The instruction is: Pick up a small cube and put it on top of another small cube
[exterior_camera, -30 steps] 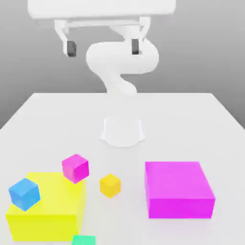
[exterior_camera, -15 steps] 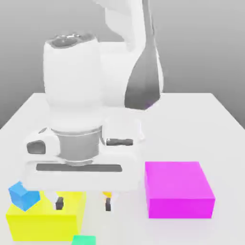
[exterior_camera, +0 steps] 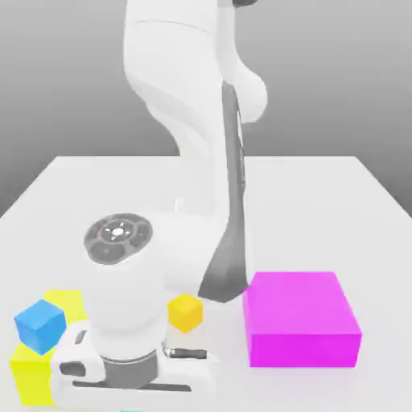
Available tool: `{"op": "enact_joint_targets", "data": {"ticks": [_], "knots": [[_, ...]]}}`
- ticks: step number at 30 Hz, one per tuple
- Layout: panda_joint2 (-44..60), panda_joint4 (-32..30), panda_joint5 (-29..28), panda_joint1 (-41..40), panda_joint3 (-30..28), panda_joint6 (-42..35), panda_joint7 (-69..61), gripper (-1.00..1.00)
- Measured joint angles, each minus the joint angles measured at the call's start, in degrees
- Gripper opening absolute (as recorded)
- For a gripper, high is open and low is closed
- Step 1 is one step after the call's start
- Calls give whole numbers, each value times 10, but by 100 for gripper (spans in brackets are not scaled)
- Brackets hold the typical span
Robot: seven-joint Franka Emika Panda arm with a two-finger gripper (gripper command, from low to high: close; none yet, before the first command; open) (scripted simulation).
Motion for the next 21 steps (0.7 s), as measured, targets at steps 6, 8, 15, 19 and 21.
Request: {"op": "enact_joint_targets", "data": {"ticks": [6,8,15,19,21], "knots": [[-92,-15,-10,-19,-21,-81,-35,-100],[-130,-36,-6,-28,-26,-100,-39,-100],[-273,-127,-16,-50,-42,-155,-10,-100],[-357,-180,-38,-66,-44,-186,20,-100],[-399,-206,-51,-78,-41,-201,37,-100]]}}
